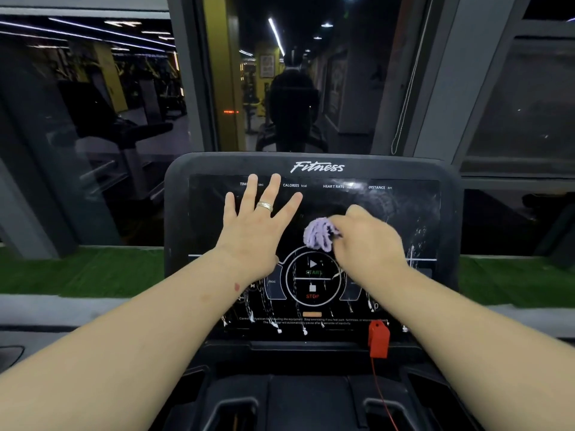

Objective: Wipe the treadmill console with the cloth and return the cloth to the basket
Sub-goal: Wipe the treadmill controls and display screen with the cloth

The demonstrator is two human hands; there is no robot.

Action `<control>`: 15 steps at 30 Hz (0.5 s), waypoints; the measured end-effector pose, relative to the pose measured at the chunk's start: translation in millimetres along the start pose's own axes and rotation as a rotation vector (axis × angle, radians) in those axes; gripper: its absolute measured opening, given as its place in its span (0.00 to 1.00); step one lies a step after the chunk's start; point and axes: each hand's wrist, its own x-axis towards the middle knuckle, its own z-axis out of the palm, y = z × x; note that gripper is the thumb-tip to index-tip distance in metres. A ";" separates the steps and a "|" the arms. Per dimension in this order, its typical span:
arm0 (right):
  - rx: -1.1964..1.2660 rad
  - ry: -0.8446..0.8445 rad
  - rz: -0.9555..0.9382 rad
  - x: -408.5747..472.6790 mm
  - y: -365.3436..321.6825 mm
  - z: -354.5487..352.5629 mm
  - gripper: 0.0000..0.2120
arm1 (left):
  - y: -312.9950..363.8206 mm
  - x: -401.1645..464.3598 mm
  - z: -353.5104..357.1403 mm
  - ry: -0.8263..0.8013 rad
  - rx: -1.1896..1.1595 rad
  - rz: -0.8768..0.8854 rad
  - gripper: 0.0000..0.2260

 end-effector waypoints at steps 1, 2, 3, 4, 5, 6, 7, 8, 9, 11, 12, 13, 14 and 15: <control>0.015 0.003 0.008 -8.4 -3.8 3.0 0.06 | -0.6 -0.7 0.7 0.007 0.003 0.002 0.55; 0.029 -0.029 -0.023 -20.3 -7.5 8.6 0.07 | -1.5 -1.1 1.0 0.011 0.010 0.007 0.55; 0.036 -0.079 -0.079 -34.4 -9.8 13.6 0.08 | -2.5 -1.6 1.2 0.013 0.019 0.012 0.55; 0.016 -0.103 -0.153 -44.5 -7.7 17.8 0.10 | -3.5 -1.7 1.8 0.016 0.026 0.015 0.55; -0.021 -0.113 -0.217 -47.3 -2.6 19.3 0.12 | -4.1 -2.2 2.6 0.020 0.032 0.013 0.54; -0.055 -0.109 -0.274 -42.1 2.5 18.6 0.12 | -4.3 -2.7 3.3 0.021 0.037 0.009 0.54; -0.074 -0.078 -0.305 -32.9 6.9 16.2 0.12 | -3.5 -3.4 3.5 0.021 0.042 0.006 0.54; -0.068 -0.051 -0.278 -23.9 8.8 12.9 0.11 | -2.4 -3.4 3.7 0.023 0.045 0.007 0.54; -0.039 -0.040 -0.200 -17.8 7.8 11.4 0.09 | -1.6 -3.3 3.9 0.025 0.045 0.006 0.54; 0.044 0.014 -0.077 -20.1 0.7 15.9 0.07 | -1.6 -3.4 3.9 0.026 0.043 0.003 0.54; 0.069 0.013 -0.067 -29.3 -2.3 21.6 0.08 | -2.1 -3.4 3.5 0.021 0.044 0.006 0.54; 0.082 -0.016 -0.096 -42.4 -5.0 26.7 0.09 | -2.4 -3.6 3.1 0.019 0.047 0.009 0.54; 0.072 -0.050 -0.160 -56.4 -6.0 29.9 0.10 | -2.8 -3.6 3.7 0.024 0.050 0.011 0.54; 0.044 -0.071 -0.236 -65.5 -4.8 31.7 0.12 | -3.2 -3.7 4.4 0.034 0.052 0.011 0.54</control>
